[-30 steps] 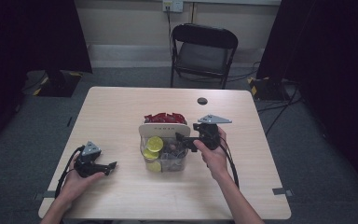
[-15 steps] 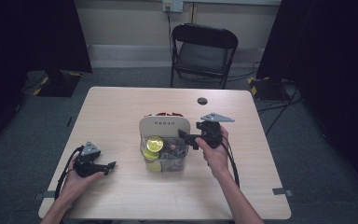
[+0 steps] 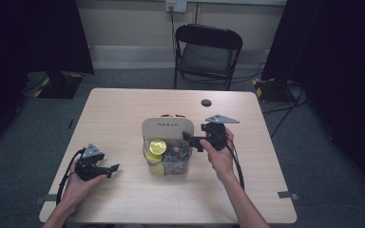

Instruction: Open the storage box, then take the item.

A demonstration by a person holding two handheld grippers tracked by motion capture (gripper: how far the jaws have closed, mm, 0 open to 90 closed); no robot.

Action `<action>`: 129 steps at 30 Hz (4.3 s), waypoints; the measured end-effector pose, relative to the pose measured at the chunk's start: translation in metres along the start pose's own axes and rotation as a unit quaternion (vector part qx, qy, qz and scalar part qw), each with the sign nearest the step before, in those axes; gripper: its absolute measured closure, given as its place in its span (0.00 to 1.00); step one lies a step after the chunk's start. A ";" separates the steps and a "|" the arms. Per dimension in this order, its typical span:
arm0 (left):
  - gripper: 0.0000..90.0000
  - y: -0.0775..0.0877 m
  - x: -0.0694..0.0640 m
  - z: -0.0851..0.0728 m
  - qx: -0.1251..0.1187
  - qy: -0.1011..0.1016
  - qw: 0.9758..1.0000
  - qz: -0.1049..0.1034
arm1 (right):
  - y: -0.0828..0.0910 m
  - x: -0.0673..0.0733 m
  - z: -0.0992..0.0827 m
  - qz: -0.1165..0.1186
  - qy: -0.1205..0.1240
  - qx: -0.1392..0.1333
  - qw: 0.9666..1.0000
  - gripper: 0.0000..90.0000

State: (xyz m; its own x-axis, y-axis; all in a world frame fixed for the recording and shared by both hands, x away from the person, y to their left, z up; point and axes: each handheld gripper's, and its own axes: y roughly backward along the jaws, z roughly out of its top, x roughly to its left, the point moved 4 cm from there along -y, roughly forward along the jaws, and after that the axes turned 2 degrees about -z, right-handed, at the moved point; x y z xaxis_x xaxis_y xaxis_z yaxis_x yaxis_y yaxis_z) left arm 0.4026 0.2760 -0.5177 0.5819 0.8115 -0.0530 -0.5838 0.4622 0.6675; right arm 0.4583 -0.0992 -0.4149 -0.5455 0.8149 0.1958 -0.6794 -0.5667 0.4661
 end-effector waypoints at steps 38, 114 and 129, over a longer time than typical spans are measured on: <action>0.32 0.020 -0.060 0.068 -0.083 -0.012 0.990 -0.111 | 0.000 0.000 0.002 0.005 0.000 -0.001 1.000 0.15; 0.42 -0.020 -0.112 0.120 -0.082 -0.060 0.977 -0.187 | -0.003 0.001 0.000 0.014 0.000 0.002 1.000 0.15; 0.42 -0.004 -0.105 0.120 -0.099 -0.056 0.976 -0.184 | -0.004 0.001 -0.001 0.016 0.001 0.003 1.000 0.15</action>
State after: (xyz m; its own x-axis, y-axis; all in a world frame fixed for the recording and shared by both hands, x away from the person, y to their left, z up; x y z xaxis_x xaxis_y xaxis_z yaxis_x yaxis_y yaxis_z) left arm 0.4115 0.1461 -0.4253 0.8245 0.5388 -0.1731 -0.4152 0.7838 0.4618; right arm 0.4605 -0.0962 -0.4175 -0.5679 0.7963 0.2083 -0.6586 -0.5914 0.4653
